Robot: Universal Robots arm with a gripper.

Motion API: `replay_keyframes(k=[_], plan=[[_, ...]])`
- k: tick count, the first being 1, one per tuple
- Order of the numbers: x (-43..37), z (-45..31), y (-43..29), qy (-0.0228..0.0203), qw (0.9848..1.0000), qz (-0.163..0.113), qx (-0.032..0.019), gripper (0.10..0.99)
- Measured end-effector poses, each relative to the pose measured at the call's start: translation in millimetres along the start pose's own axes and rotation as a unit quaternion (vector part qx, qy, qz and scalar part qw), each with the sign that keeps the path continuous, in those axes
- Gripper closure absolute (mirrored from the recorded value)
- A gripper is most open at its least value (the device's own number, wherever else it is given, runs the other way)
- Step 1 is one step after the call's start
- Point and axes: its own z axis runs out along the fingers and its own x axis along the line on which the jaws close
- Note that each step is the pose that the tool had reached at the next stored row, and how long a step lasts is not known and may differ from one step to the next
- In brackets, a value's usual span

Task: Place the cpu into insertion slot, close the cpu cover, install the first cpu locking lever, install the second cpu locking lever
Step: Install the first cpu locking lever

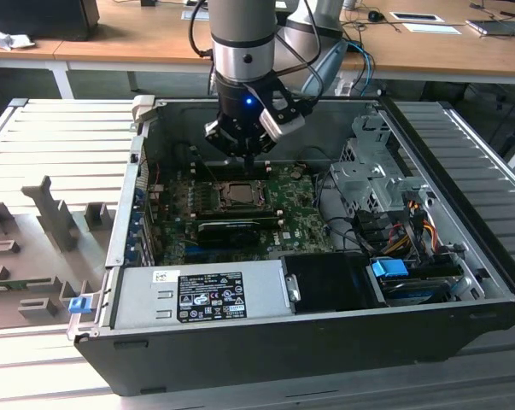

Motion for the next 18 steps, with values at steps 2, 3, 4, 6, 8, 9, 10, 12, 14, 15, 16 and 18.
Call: replay_keyframes(k=[2,3,4,6,8,9,10,12,14,15,16,18], plan=[[0.1,0.0,-0.1,-0.0007,1.0000,-0.010,-0.0009,0.980],[0.3,0.1,-0.4,-0.0011,0.9999,-0.014,-0.0013,0.980],[0.6,0.2,-0.6,-0.0015,0.9999,-0.015,-0.0028,0.980],[0.6,0.2,-0.7,0.0058,0.9998,-0.013,-0.0171,0.980],[0.6,0.2,-0.8,0.0192,0.9993,-0.011,-0.0295,0.980],[0.6,0.2,-0.8,0.0206,0.9993,-0.011,-0.0307,0.980],[0.6,0.2,-0.8,0.0207,0.9993,-0.011,-0.0307,0.980],[0.8,0.2,-0.8,0.0207,0.9993,-0.011,-0.0307,0.980],[1.2,0.2,-0.8,0.0207,0.9993,-0.011,-0.0307,0.980],[1.4,0.2,-0.8,0.0207,0.9993,-0.011,-0.0307,0.980],[1.5,0.2,-0.8,0.0207,0.9993,-0.011,-0.0307,0.980],[4.6,0.0,-0.7,0.0206,0.9993,-0.011,-0.0308,0.980]])
